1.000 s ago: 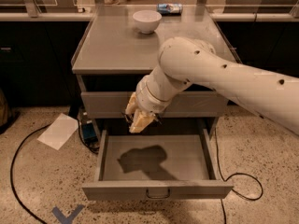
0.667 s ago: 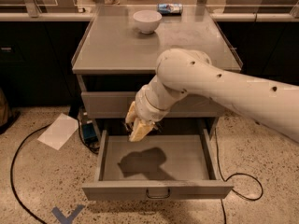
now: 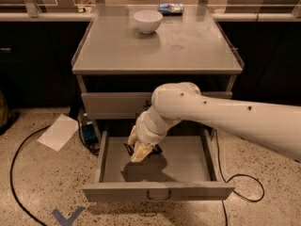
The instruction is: Place rxbar chocolate into middle drawer
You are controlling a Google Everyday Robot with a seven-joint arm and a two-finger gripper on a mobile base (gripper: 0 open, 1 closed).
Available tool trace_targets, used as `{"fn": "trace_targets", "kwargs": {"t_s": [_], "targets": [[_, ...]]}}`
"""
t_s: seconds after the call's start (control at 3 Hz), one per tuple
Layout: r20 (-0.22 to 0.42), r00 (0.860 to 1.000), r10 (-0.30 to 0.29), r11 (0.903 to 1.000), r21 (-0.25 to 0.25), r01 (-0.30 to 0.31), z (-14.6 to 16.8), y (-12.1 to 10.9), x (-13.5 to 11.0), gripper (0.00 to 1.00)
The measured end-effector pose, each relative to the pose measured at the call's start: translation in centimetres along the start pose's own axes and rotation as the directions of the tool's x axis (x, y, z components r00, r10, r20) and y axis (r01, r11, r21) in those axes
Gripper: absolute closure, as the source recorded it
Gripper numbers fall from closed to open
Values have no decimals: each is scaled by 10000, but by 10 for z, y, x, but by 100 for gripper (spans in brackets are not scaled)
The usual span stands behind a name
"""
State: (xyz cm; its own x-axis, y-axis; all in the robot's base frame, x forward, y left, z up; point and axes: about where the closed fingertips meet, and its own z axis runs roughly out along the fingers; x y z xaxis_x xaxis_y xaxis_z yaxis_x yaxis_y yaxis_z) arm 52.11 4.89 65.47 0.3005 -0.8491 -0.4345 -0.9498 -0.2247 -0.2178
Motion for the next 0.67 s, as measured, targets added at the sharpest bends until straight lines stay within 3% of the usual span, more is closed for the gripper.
{"fn": "trace_targets", "kwargs": {"t_s": [0.67], "targets": [[-52,9984,564,9979,-322,-565,107,5,59,100]]}}
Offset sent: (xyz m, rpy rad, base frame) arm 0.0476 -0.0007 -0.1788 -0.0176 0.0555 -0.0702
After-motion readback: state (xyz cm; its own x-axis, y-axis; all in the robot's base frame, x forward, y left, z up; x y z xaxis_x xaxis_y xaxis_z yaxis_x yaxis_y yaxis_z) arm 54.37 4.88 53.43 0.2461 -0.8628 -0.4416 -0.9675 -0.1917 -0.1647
